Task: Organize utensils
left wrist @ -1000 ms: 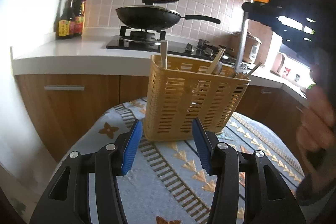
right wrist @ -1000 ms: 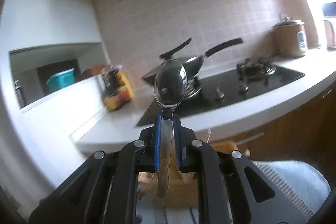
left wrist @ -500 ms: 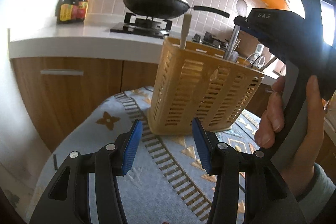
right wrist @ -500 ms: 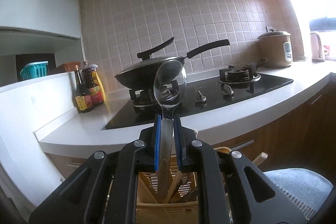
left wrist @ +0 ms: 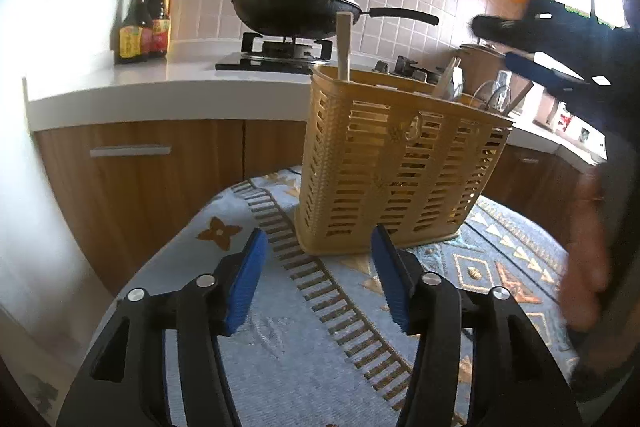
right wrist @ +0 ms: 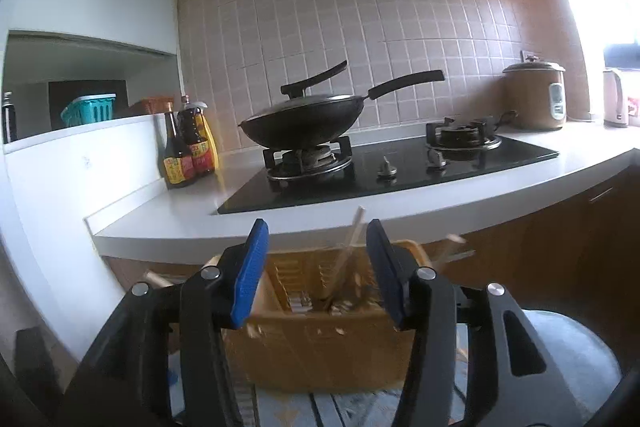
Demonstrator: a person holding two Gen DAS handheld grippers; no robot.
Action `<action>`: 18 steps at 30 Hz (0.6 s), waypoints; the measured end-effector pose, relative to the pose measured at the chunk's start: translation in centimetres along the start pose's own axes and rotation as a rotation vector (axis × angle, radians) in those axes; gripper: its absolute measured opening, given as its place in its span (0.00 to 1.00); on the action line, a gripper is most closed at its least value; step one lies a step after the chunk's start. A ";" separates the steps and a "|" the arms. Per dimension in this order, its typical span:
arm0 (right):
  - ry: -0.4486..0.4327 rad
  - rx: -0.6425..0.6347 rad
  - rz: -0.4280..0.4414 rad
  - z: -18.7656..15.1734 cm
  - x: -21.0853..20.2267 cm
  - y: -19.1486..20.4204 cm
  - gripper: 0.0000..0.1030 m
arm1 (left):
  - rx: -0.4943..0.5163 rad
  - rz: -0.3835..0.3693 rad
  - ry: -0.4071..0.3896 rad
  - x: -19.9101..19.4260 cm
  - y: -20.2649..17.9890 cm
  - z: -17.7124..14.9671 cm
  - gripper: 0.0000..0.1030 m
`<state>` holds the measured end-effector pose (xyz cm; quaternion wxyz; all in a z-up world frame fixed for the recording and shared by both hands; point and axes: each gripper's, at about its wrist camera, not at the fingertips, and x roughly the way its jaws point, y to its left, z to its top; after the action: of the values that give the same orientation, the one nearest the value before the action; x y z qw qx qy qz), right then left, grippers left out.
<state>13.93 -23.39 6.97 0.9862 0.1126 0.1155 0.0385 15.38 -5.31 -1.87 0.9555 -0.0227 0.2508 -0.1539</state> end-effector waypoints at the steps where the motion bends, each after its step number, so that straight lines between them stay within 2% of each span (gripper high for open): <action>1: 0.007 0.002 0.002 -0.1 -0.9 -0.4 0.46 | 0.007 0.005 -0.003 -0.1 -0.1 -0.1 0.52; 4: 0.028 -0.007 -0.012 -1.2 -3.9 -1.6 0.52 | 0.022 0.012 -0.022 -0.4 -0.4 -0.1 0.53; 6: 0.035 -0.044 -0.034 -2.5 -5.6 -1.9 0.68 | 0.025 0.026 -0.037 -0.8 -0.7 -0.1 0.55; 11: 0.039 -0.109 -0.094 -5.2 -7.9 -2.3 0.77 | 0.022 0.042 -0.075 -3.1 -2.0 0.1 0.57; 13: 0.027 -0.104 -0.114 -5.8 -8.2 -2.5 0.82 | 0.040 0.071 -0.131 -4.7 -3.1 -0.3 0.69; 15: 0.010 -0.096 -0.142 -6.5 -8.5 -2.8 0.88 | 0.067 0.114 -0.188 -5.9 -4.1 -0.7 0.77; 18: -0.009 -0.125 -0.205 -7.6 -8.7 -3.0 0.90 | 0.110 0.190 -0.271 -7.1 -5.2 -1.5 0.87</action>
<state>3.81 -25.59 0.99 0.9905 0.0388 0.1193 -0.0557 7.27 -8.02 0.80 0.9905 0.0332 0.1120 -0.0719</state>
